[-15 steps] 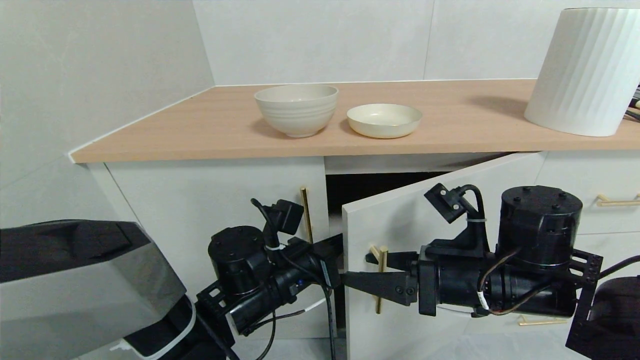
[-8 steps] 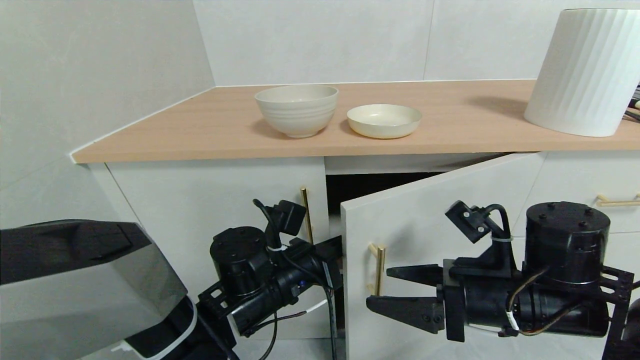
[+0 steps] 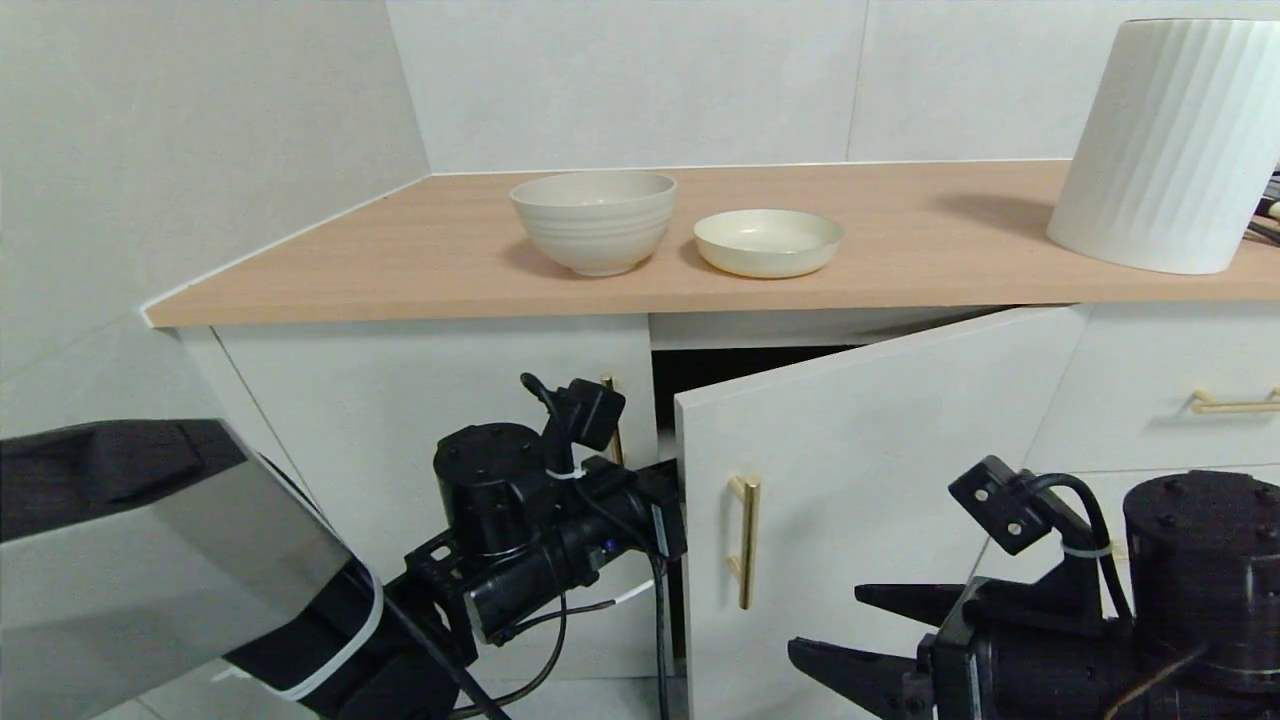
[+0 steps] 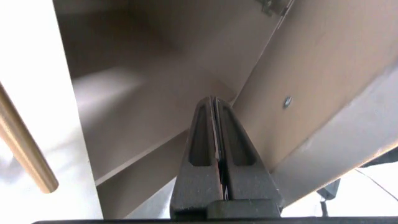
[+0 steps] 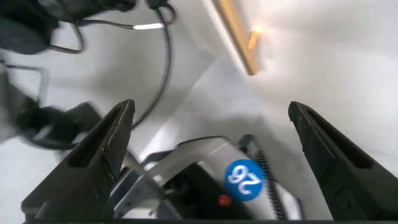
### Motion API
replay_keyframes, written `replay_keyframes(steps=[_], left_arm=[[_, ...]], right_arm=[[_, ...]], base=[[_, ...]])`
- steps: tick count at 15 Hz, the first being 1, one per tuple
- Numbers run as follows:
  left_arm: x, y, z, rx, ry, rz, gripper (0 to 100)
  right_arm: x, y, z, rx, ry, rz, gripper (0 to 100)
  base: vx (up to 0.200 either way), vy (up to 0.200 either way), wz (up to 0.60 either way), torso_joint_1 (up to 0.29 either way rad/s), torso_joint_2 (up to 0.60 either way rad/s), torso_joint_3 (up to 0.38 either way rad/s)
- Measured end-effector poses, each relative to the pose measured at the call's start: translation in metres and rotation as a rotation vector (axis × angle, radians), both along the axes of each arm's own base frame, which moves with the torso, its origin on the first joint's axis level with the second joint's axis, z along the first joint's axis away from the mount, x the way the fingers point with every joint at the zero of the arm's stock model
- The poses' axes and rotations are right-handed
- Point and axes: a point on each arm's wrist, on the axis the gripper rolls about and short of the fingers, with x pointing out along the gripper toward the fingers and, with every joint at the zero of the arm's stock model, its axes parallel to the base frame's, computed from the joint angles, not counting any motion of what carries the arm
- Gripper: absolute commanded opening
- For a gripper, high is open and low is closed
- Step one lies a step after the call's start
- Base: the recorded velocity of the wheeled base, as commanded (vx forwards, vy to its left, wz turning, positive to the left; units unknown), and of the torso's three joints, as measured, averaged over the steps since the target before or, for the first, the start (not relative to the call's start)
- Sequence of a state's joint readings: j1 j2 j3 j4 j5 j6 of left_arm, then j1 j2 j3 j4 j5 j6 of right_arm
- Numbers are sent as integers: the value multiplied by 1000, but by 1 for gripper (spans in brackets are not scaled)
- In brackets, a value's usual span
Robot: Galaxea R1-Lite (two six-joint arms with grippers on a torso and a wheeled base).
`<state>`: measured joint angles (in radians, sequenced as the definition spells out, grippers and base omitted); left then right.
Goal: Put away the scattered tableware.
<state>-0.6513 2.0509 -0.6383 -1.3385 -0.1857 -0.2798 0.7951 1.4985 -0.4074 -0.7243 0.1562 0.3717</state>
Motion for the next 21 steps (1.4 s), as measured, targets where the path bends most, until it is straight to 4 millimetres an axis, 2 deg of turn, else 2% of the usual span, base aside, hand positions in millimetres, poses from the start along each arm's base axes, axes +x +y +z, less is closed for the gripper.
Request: replay_keyframes(steps=[4, 11, 17, 21], left_arm=[[1, 6, 11, -2, 5, -27, 0], [0, 6, 15, -11, 5, -56, 0], [1, 2, 16, -19, 0, -71, 0], [5, -1, 12, -23, -3, -78, 0]], right_arm=[[-17, -3, 3, -2, -20, 15, 100], [-23, -8, 2, -2, -20, 22, 100], [-24, -9, 0, -6, -16, 25, 100], [-24, -8, 0, -7, -15, 26, 100]], base=[[0, 0, 0, 0, 0, 0], [0, 0, 0, 0, 0, 0], [-200, 0, 0, 2, 3, 2], [0, 0, 0, 0, 0, 0]])
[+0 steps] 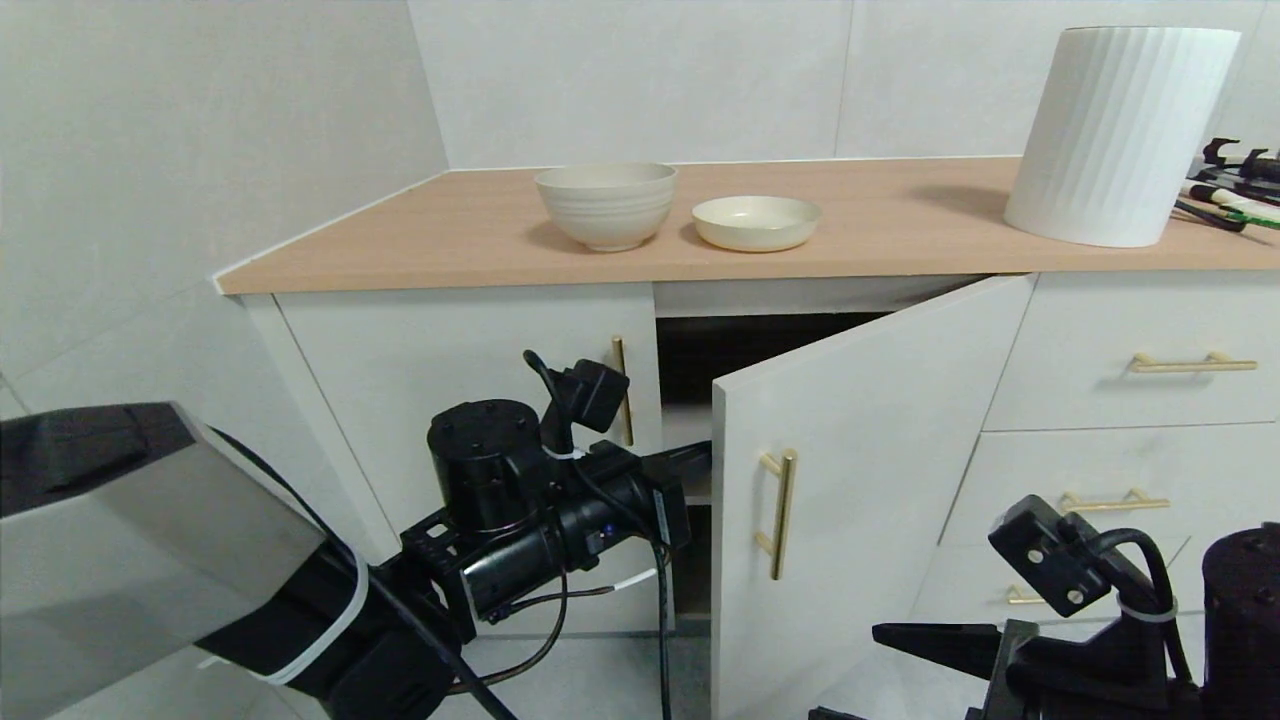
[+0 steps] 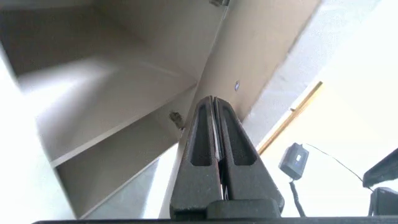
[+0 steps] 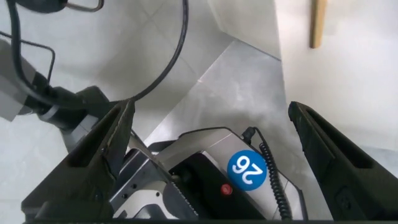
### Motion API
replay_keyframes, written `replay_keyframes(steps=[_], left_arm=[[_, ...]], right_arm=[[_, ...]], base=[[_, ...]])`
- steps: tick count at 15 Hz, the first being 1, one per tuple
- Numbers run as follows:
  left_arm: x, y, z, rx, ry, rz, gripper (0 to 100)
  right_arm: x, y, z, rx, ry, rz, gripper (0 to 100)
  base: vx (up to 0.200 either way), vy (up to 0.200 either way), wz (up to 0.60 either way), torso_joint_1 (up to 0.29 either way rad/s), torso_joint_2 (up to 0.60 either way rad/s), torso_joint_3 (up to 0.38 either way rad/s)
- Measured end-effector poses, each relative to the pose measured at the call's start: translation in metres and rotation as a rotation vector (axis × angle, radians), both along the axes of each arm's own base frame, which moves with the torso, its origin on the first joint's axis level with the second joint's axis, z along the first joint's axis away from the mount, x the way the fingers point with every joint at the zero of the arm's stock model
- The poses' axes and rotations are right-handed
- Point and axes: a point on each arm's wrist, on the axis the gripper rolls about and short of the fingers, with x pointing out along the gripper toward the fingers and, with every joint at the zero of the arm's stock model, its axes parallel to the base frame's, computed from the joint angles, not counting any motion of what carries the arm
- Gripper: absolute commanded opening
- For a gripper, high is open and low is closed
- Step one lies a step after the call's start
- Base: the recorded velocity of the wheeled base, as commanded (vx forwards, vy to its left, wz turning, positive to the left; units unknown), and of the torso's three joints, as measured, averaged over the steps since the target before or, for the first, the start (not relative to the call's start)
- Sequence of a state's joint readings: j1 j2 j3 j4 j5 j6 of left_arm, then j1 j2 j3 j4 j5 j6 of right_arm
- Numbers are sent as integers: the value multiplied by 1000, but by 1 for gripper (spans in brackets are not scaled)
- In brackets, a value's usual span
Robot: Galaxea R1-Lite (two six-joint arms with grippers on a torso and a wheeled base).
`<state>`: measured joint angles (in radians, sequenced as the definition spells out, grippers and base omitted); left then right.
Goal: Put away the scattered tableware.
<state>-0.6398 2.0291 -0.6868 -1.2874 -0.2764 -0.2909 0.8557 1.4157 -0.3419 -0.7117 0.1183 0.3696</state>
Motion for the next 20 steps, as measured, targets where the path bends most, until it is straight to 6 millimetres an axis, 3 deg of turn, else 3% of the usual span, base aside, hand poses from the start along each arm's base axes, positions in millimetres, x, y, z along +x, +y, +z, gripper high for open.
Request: replay_keyframes(steps=[6, 11, 20], left_arm=[[12, -9, -8, -16, -11, 3, 0], [14, -16, -18, -4, 5, -8, 0], [23, -31, -36, -19, -16, -16, 0]], right_arm=[[0, 0, -1, -3, 3, 2, 100], [0, 1, -2, -6, 6, 3, 100], [-1, 2, -3, -8, 9, 11, 100]], base=[[0, 0, 0, 0, 0, 0], [-200, 0, 0, 5, 2, 2], [0, 0, 0, 0, 0, 0]])
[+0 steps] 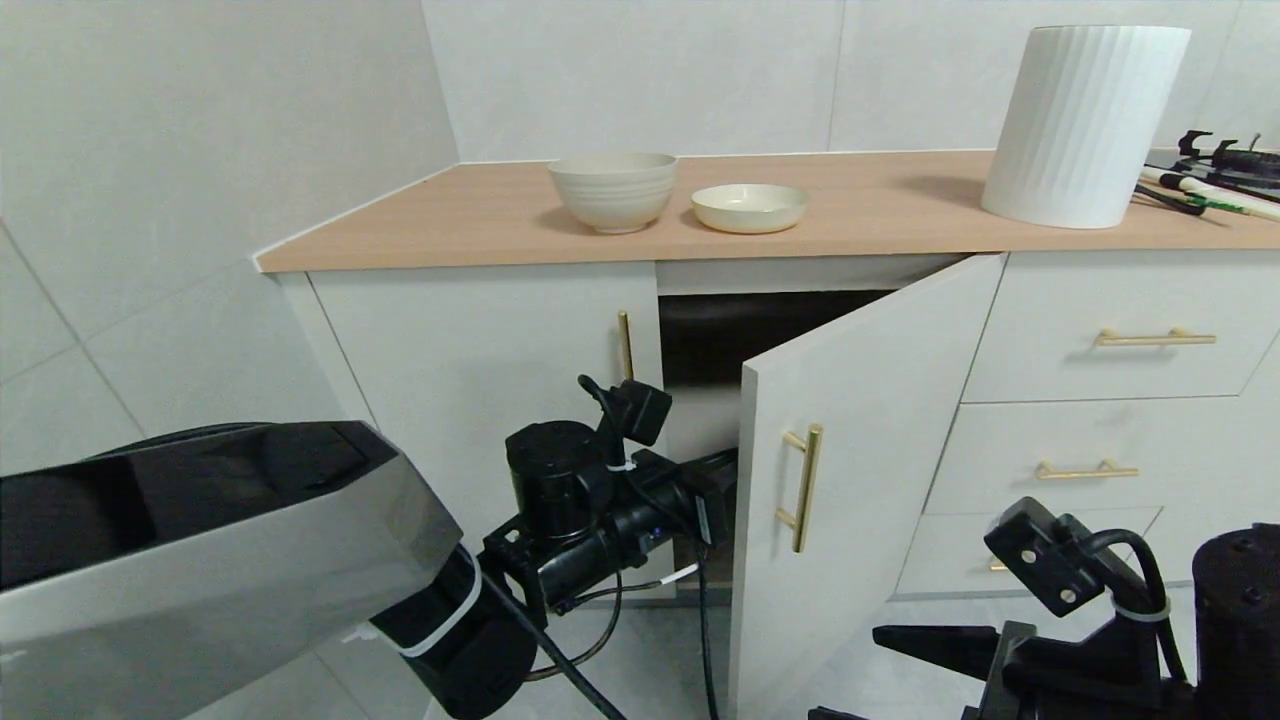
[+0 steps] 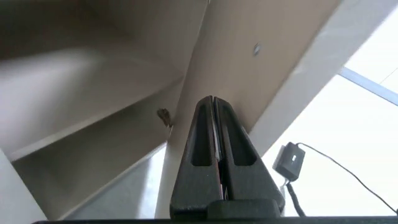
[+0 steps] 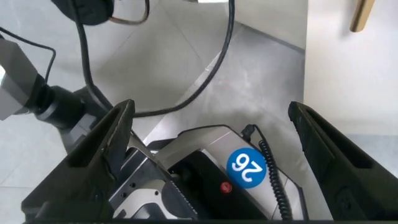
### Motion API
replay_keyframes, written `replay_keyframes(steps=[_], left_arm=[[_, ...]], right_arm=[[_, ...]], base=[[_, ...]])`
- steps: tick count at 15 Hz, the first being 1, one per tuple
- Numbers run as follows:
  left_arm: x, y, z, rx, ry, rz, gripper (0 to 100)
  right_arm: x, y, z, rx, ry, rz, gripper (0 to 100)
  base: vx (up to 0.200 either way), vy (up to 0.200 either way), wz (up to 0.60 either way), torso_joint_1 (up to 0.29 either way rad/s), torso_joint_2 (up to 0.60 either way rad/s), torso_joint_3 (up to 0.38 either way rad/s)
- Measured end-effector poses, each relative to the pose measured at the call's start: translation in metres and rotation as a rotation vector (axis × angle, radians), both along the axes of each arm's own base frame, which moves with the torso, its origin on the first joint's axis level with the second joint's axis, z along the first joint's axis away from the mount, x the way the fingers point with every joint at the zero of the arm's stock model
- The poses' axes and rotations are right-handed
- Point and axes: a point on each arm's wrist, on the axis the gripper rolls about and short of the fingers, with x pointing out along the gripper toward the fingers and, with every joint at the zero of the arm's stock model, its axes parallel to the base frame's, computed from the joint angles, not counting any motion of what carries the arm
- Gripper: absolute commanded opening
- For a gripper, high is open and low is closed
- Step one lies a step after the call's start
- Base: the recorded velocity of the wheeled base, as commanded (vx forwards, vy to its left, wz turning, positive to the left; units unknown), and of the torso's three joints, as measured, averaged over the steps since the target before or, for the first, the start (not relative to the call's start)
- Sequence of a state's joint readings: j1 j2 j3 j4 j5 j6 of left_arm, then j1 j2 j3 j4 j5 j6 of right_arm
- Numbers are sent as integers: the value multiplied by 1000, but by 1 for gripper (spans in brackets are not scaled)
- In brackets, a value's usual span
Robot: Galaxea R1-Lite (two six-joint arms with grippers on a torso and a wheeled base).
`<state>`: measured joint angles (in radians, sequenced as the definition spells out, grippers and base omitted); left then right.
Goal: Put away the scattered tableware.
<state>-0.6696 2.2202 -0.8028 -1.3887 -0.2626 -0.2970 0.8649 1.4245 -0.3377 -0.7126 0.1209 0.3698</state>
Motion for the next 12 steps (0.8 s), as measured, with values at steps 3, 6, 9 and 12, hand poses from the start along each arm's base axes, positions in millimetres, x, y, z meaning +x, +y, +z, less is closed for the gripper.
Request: replay_keyframes(steps=[3, 6, 9, 12], left_arm=[[-16, -21, -3, 10, 2, -68, 0], [-55, -58, -2, 22, 12, -207, 0], [-87, -80, 1, 31, 15, -309, 0], [-75, -66, 4, 34, 16, -234, 0]], right_arm=[[-5, 2, -4, -14, 8, 30, 100], [-26, -3, -11, -55, -45, 209, 100], [-41, -12, -12, -44, -66, 333, 100], [-44, -15, -10, -32, -79, 334, 100]], base=[[0, 0, 0, 0, 0, 0], [0, 0, 0, 0, 0, 0], [0, 0, 0, 0, 0, 0], [0, 0, 0, 0, 0, 0]])
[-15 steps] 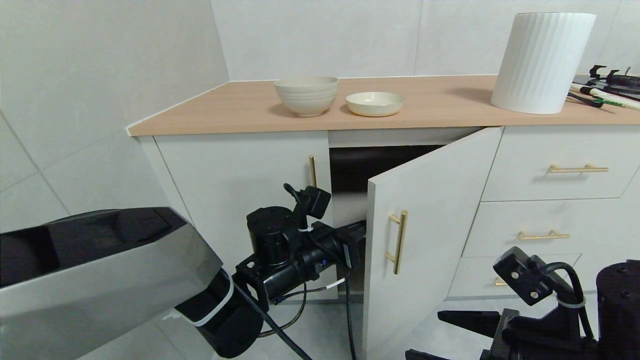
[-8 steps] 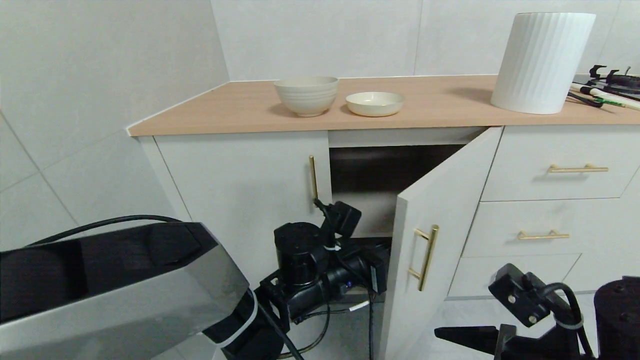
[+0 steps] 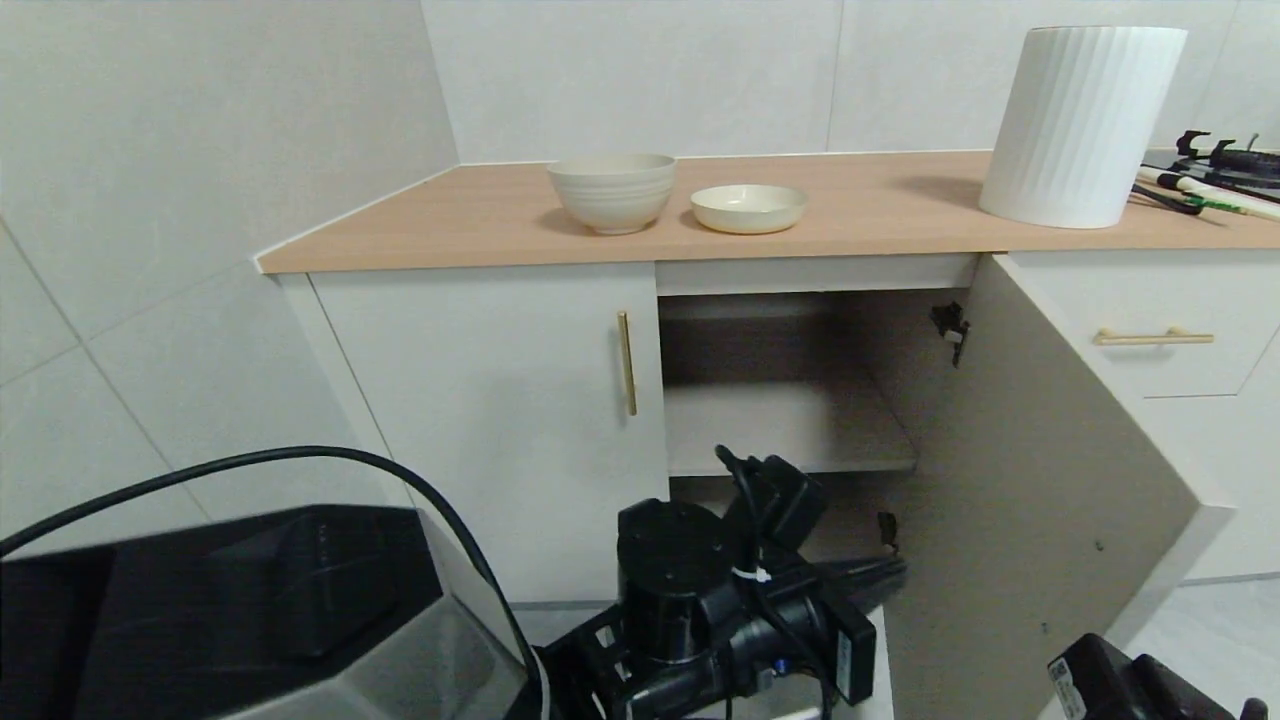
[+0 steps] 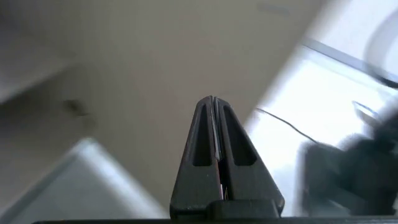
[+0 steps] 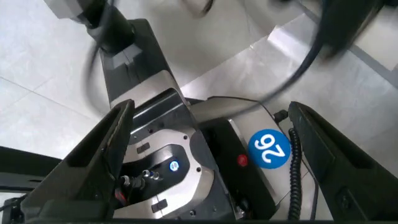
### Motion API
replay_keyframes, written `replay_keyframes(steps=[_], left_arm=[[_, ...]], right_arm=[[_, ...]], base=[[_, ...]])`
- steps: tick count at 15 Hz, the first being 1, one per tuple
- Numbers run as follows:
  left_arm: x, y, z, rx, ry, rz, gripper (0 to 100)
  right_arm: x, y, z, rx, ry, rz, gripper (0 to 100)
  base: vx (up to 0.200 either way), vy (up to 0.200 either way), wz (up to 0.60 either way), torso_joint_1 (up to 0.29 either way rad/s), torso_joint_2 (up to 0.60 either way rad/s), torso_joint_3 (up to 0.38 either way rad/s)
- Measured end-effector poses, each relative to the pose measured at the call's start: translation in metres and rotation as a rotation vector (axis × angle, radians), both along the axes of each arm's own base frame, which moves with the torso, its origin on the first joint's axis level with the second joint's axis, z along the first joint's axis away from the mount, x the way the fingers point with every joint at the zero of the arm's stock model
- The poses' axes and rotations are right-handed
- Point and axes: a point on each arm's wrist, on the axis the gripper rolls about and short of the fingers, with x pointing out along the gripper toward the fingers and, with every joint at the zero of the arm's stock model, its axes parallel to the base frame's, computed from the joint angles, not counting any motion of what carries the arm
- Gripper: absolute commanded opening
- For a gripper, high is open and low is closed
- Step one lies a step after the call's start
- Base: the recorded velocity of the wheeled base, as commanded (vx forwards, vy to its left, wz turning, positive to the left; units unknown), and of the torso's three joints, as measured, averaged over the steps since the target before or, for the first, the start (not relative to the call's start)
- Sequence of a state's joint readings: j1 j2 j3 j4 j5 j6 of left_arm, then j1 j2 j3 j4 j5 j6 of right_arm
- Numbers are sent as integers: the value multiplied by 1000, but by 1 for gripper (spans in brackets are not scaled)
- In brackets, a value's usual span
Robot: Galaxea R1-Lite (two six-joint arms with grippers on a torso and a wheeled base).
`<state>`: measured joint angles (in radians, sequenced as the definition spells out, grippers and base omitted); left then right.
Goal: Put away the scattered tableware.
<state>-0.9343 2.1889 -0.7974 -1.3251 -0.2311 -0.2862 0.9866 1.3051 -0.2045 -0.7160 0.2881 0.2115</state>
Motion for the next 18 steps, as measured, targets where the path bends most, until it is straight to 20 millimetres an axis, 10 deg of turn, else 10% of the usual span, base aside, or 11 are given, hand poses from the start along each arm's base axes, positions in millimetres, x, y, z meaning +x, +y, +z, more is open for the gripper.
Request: replay_keyframes(steps=[8, 15, 16, 18], left_arm=[[3, 103, 42, 135, 59, 207, 0], [-39, 194, 89, 194, 89, 387, 0], [-44, 203, 92, 202, 101, 407, 100], [-51, 217, 102, 178, 82, 454, 100]], right_arm=[[35, 2, 13, 5, -53, -269, 100], [65, 20, 30, -13, -78, -384, 100], [73, 22, 36, 0, -86, -399, 100], [93, 27, 51, 16, -93, -435, 100]], base=[[0, 0, 0, 0, 0, 0], [0, 0, 0, 0, 0, 0], [0, 0, 0, 0, 0, 0], [0, 0, 0, 0, 0, 0]])
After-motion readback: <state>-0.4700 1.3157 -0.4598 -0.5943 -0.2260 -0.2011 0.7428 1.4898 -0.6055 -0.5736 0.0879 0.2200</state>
